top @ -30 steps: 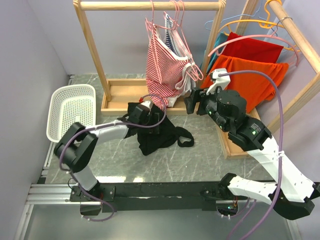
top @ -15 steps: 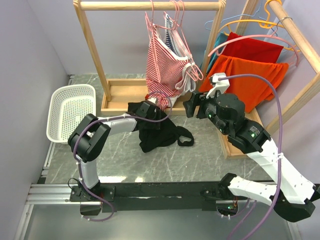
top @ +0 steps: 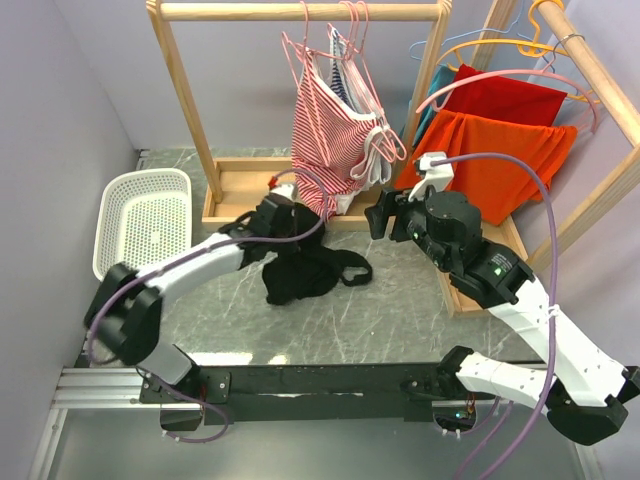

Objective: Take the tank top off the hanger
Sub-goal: Pick up the tank top from the center of the board.

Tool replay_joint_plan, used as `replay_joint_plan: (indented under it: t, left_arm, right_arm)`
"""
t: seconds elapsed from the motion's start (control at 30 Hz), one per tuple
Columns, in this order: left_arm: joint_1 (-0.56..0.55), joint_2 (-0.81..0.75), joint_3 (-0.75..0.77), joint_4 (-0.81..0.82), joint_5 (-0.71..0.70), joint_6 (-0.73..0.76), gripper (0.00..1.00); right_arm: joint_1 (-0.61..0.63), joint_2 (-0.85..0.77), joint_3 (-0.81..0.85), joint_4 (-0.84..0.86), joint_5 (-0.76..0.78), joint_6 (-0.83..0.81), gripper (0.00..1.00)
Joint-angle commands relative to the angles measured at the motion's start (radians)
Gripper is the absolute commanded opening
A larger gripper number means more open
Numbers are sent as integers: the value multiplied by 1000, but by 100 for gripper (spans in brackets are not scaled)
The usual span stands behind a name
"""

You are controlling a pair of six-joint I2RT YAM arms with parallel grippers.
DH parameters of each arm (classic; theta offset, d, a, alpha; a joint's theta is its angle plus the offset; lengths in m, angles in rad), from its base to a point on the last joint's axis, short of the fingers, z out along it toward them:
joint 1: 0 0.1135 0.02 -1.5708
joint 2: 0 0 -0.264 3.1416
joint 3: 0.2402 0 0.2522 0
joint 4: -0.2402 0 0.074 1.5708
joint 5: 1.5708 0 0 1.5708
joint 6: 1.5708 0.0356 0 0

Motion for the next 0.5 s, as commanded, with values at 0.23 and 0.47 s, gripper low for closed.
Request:
replay_joint_plan:
  t: [0.23,0.47]
  left_arm:
    - [103,-276,105,-119,-98,-6,1]
    - [236,-359,124,-138,-112,17,1]
  right_arm:
    - [3,-47,-39,50,37,30,80]
    - [1,-64,-77,44,34,47,81]
